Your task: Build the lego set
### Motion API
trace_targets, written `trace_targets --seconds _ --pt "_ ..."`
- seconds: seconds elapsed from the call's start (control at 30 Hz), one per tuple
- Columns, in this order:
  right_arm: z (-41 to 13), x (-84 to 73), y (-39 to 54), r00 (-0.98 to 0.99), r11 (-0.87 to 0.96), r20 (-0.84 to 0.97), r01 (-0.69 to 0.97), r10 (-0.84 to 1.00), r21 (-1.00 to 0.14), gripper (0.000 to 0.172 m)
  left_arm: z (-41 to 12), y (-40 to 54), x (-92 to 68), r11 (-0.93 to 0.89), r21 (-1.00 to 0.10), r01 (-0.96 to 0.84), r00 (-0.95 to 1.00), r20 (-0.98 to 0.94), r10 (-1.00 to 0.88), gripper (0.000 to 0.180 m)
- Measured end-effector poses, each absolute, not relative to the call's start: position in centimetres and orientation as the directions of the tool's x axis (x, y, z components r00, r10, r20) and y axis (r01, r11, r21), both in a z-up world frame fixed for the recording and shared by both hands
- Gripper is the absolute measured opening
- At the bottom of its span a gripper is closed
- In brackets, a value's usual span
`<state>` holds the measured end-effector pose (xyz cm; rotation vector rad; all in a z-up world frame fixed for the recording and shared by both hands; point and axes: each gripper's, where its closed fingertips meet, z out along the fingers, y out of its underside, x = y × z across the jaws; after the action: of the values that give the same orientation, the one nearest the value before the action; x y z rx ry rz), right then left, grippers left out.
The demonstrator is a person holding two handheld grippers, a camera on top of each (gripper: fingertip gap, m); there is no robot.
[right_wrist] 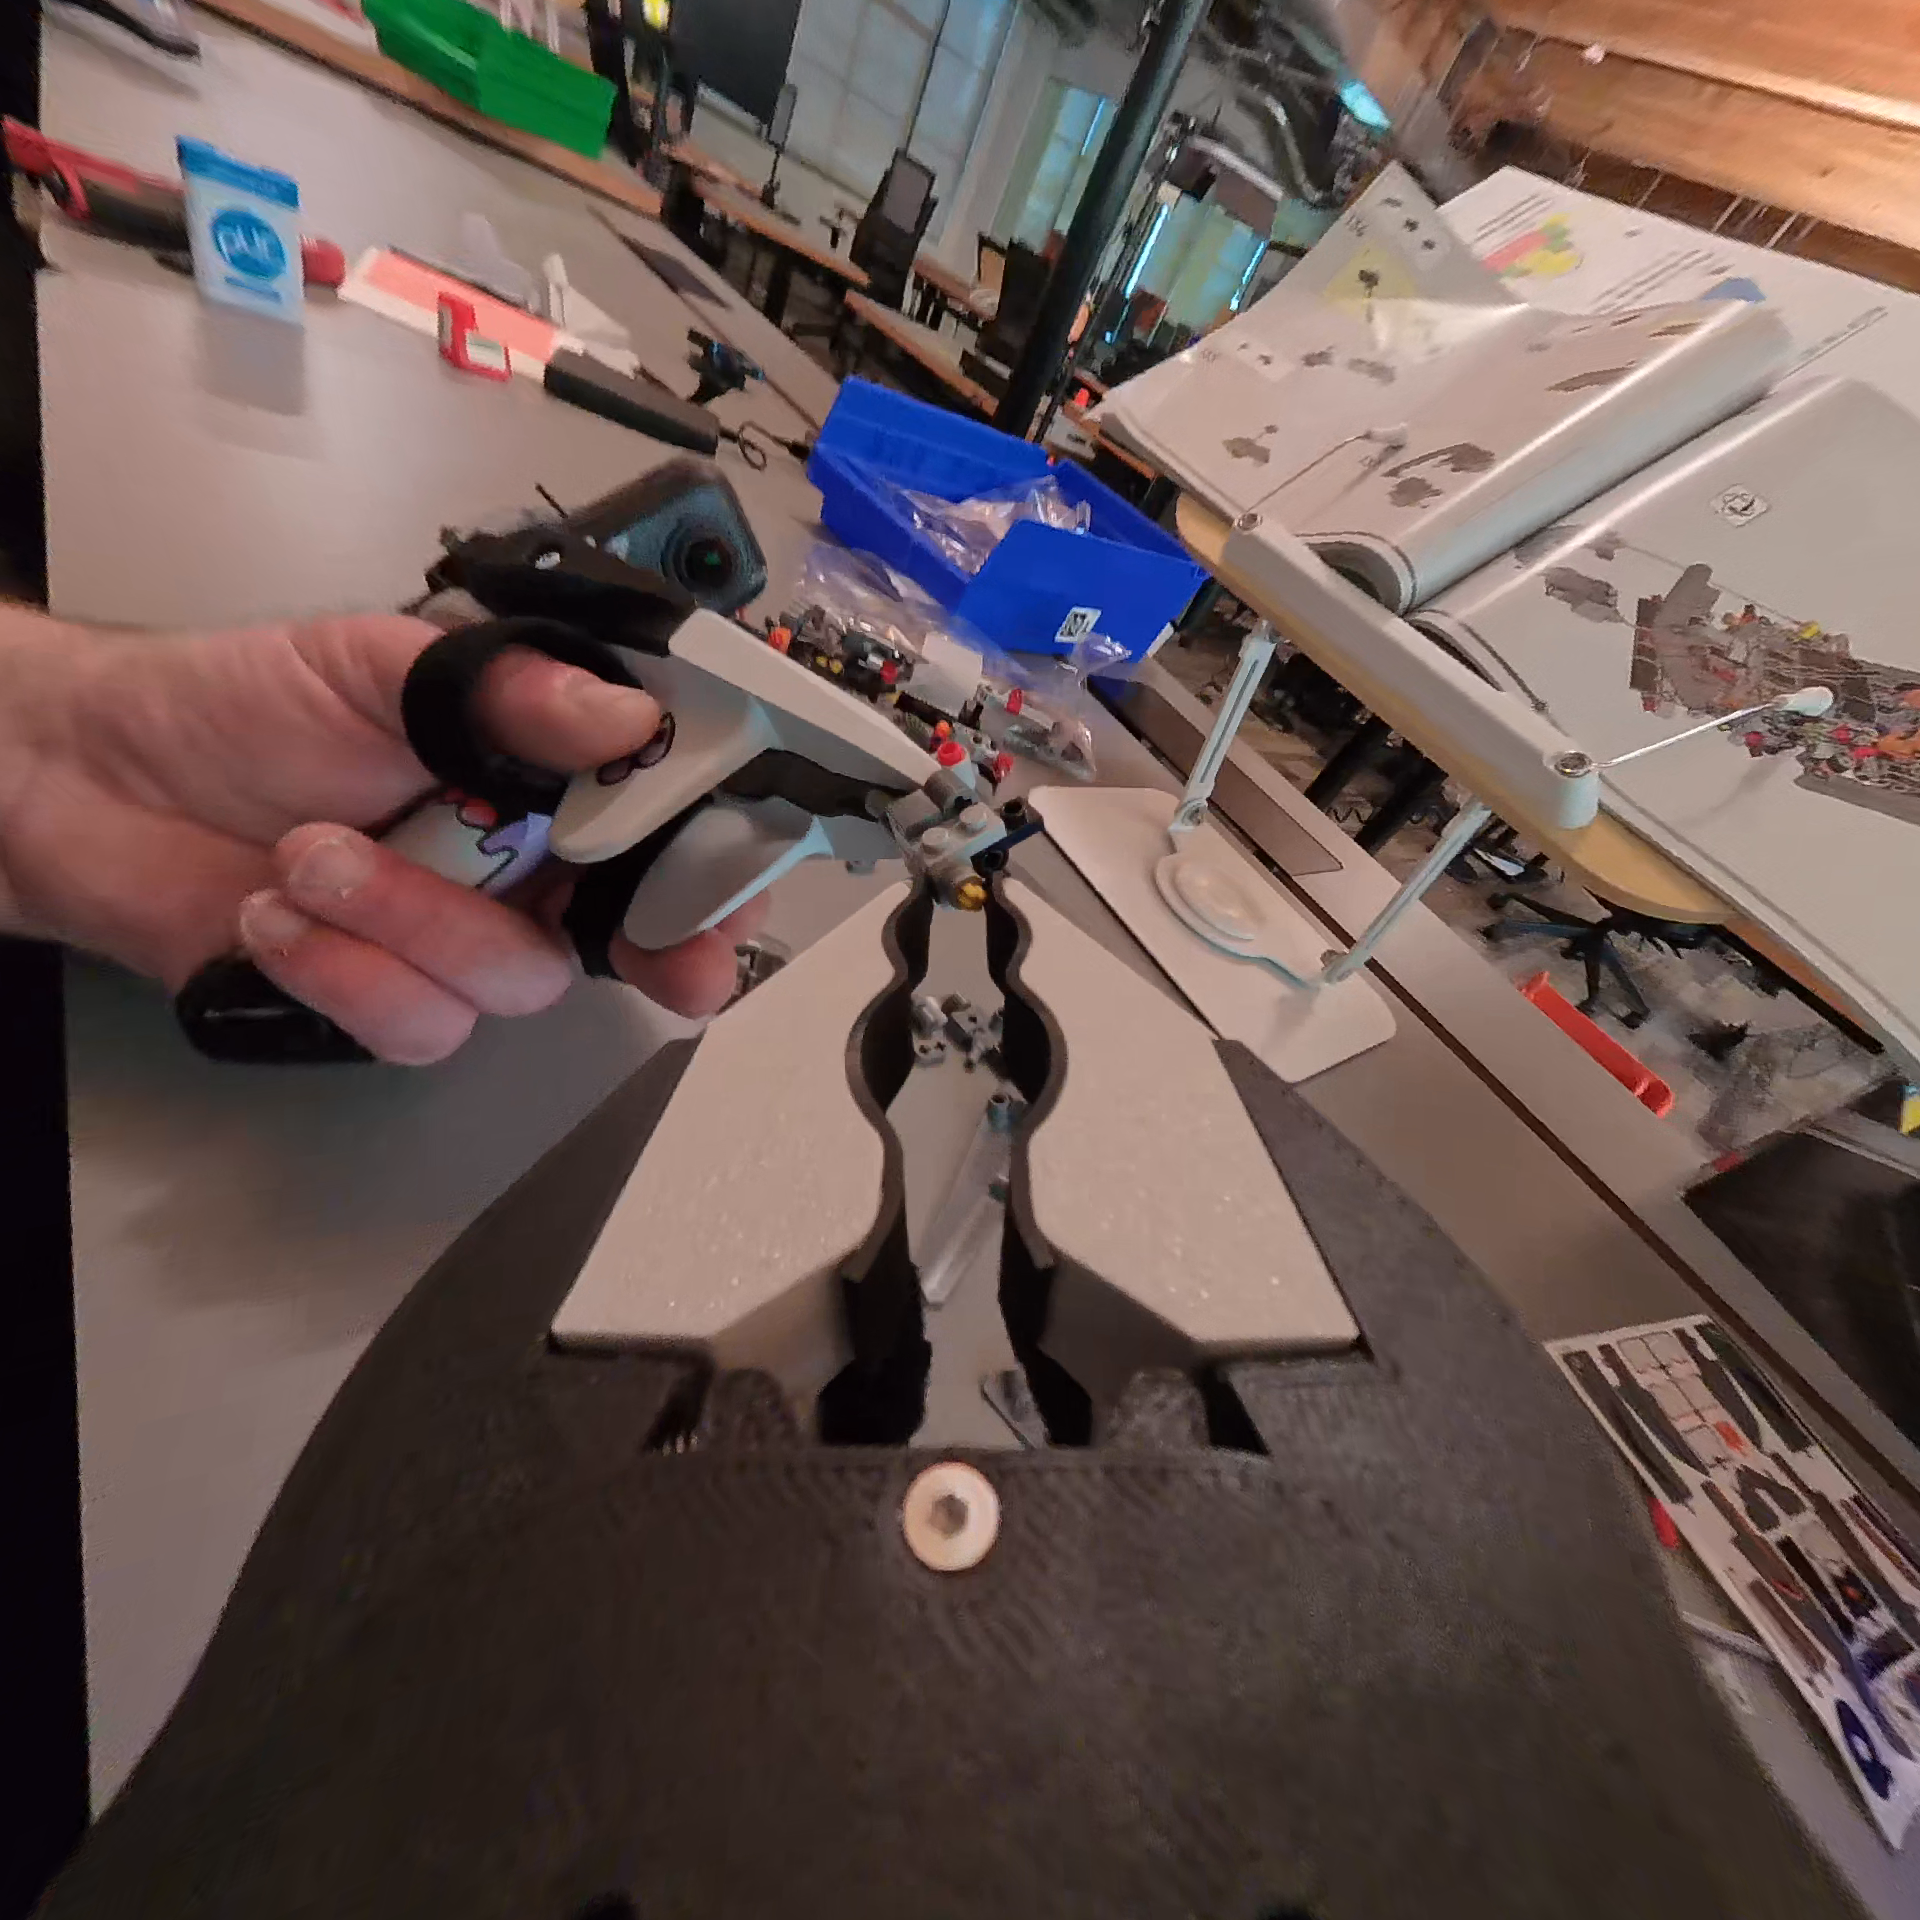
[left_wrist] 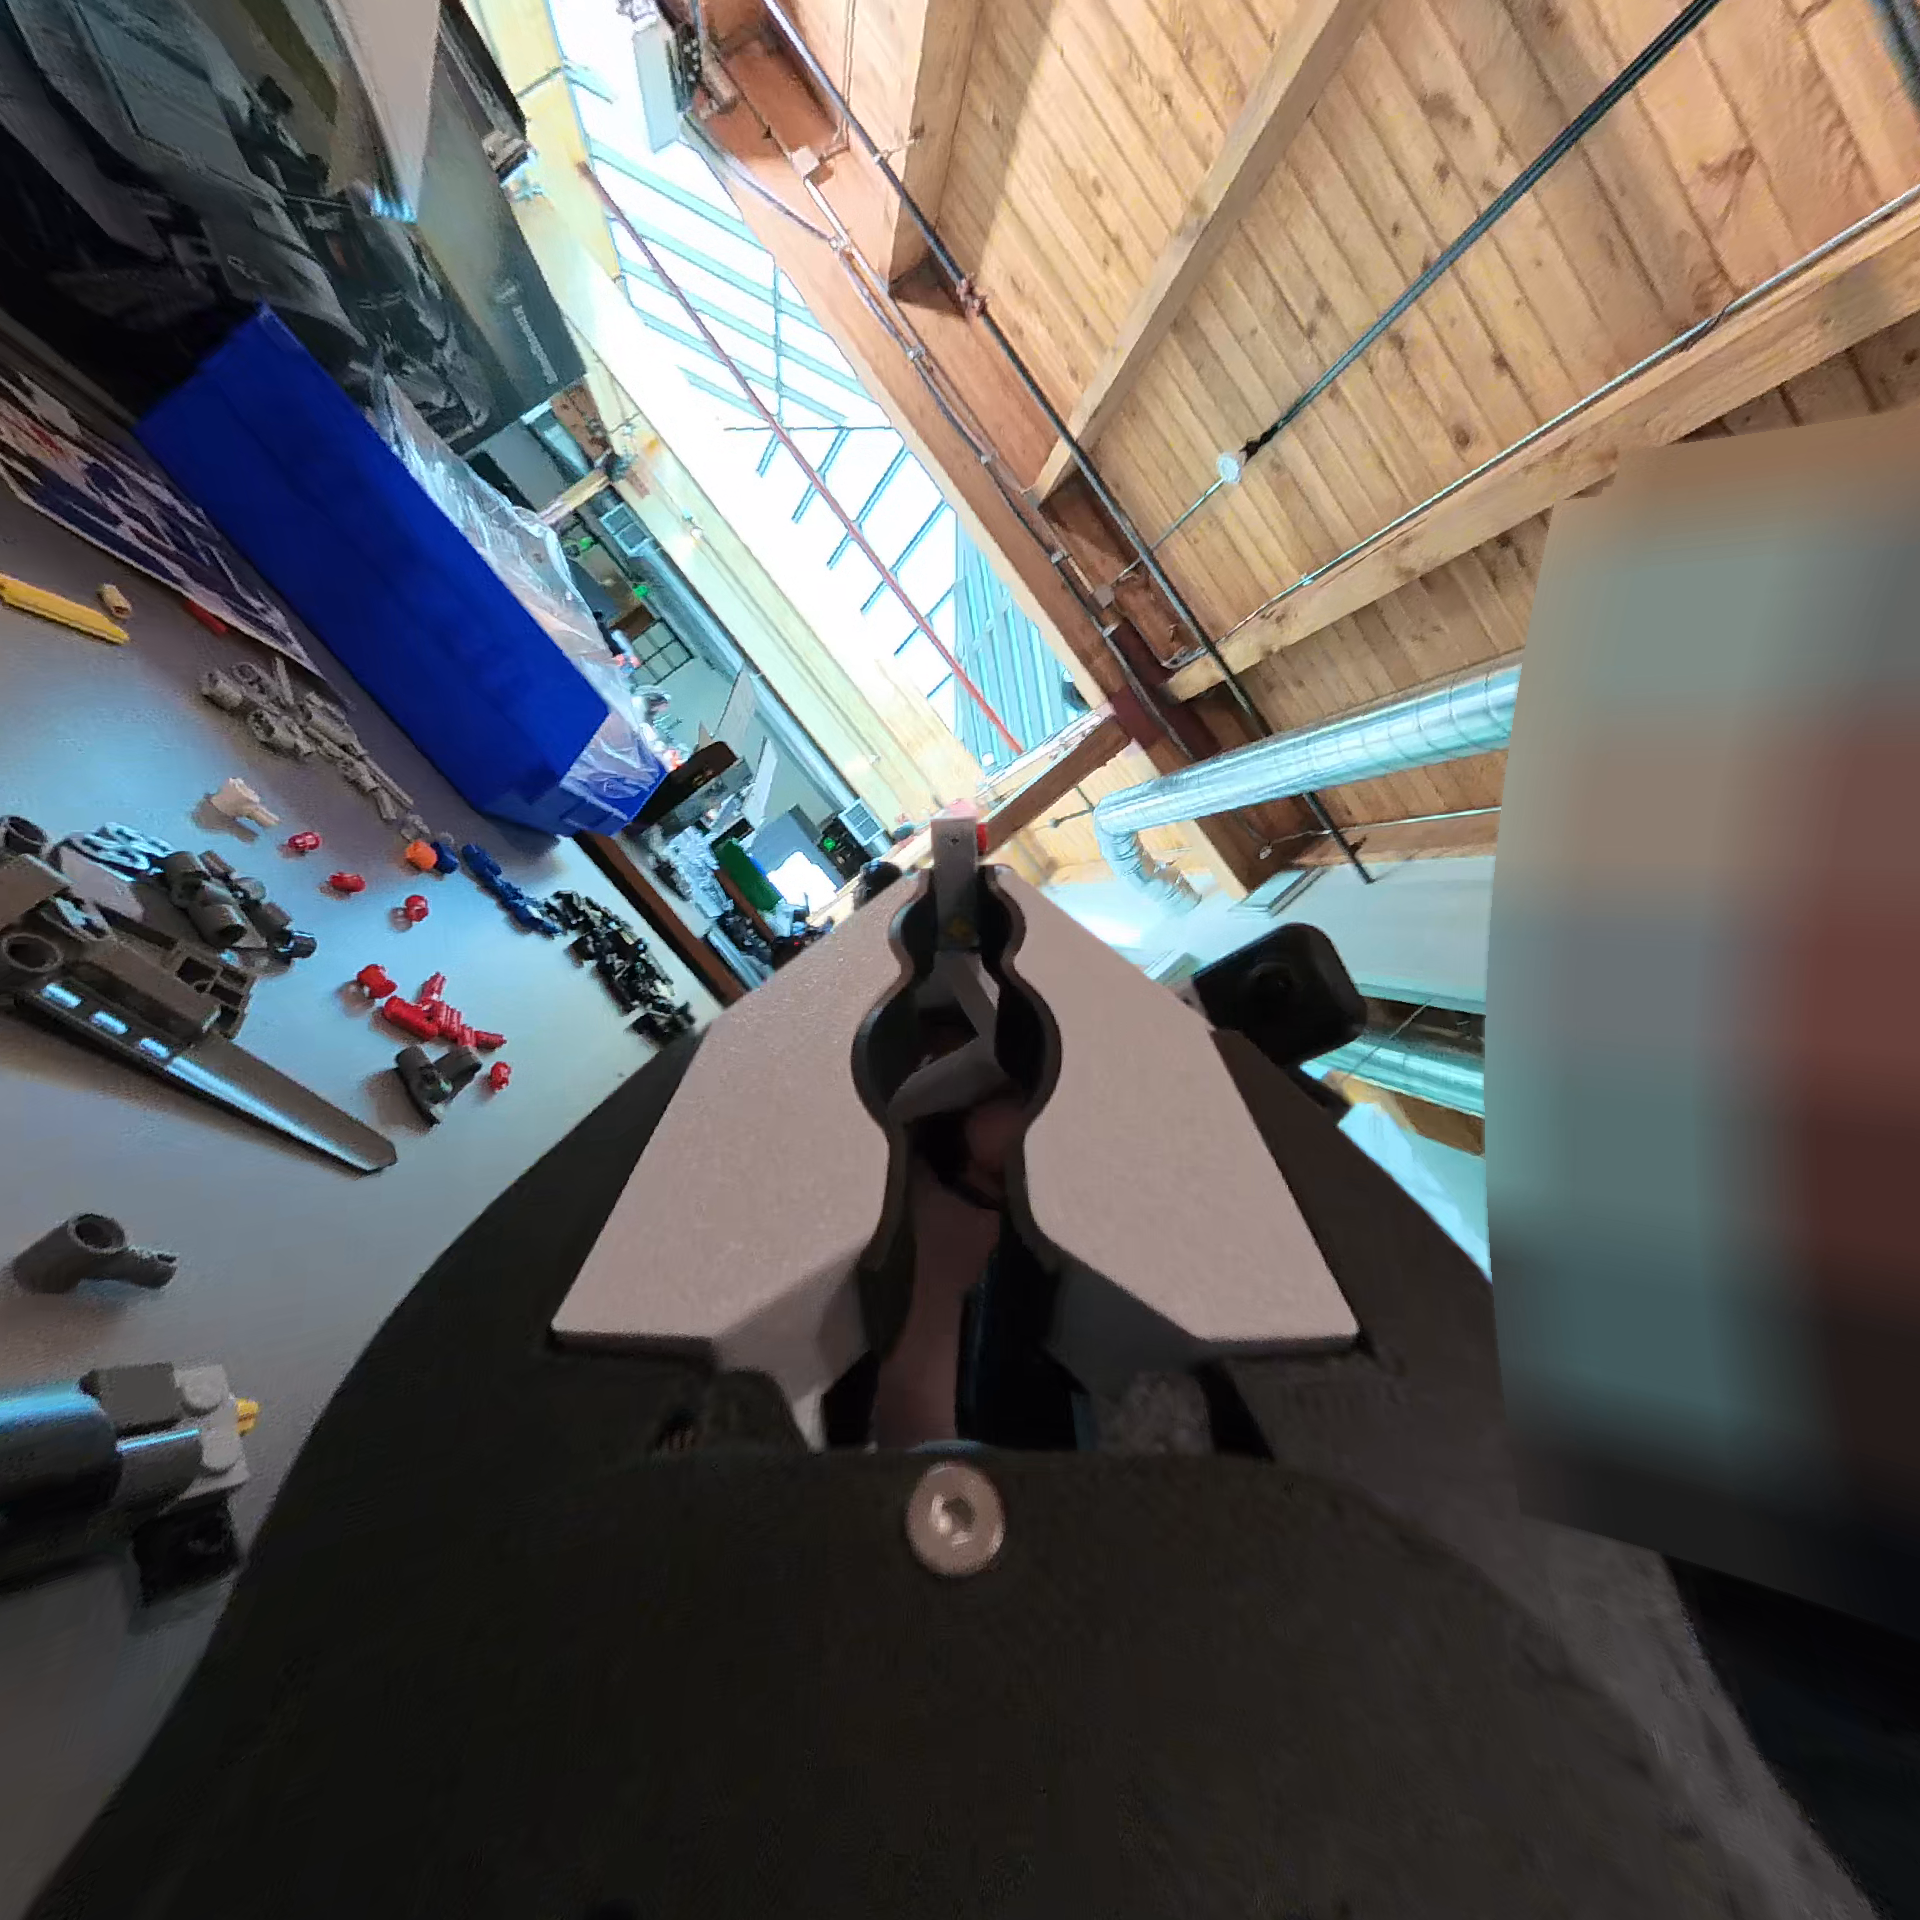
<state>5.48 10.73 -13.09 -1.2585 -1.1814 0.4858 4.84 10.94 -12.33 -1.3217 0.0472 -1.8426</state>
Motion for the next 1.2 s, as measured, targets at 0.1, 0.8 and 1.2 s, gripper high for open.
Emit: trace_targets --seconds 0.1,0.8,1.2 --pt "-13.6 5.5 11.0 0.369 0.318 0.438 0.343 0.82 -0.884 0.006 -12.7 11.2 4.9 -0.645 -0.491 0.586 -0.058 0.768 -0.638 0.005" --pt "-14.4 5.5 11.0 0.35 0.316 0.426 0.328 0.835 -0.89 0.004 -13.1 11.6 4.9 -0.62 -0.526 0.582 0.004 0.765 -0.645 0.006" --pt "-14.6 5.6 10.7 0.298 0.282 0.36 0.273 0.884 -0.92 0.004 -13.6 11.5 5.1 -0.6 -0.579 0.552 0.072 0.75 -0.658 0.016"
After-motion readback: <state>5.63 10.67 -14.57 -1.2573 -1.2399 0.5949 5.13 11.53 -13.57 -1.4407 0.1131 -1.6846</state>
